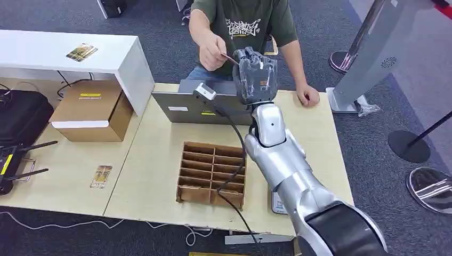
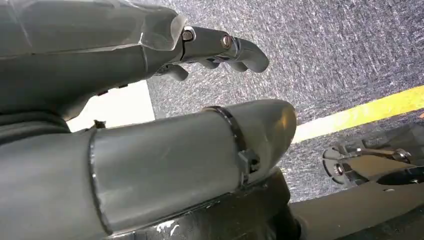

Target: Pass the card to the sensor for recognition and then transmit it.

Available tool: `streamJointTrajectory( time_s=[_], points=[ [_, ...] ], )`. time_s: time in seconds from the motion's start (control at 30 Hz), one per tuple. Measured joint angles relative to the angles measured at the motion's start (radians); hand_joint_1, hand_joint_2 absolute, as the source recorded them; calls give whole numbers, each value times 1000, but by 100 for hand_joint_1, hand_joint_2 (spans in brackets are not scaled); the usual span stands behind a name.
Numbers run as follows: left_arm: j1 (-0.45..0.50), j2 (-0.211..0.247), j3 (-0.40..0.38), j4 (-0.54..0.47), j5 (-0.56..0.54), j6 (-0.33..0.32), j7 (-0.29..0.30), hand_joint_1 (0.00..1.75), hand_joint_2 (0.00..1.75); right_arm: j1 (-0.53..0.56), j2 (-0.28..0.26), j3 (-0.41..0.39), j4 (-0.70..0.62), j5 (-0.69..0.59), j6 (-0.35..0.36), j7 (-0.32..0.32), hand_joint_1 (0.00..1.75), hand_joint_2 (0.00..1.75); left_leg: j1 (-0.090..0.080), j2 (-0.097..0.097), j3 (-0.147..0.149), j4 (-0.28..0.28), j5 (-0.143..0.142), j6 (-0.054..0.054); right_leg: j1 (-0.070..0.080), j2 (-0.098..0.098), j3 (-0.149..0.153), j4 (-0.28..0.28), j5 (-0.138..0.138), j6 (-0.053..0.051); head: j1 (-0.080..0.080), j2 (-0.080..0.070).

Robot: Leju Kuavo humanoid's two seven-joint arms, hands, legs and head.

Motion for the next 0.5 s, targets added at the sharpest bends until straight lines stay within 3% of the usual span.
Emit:
streamJointTrajectory(
  time_s=[0.5],
  points=[
    [-4,0,0,0,0,0,9,0,0,0,0,-1,13,-10,1,-1,0,175,0,0,0,0,0,0,0,0,0,0,0,0,0,0]
  ],
)
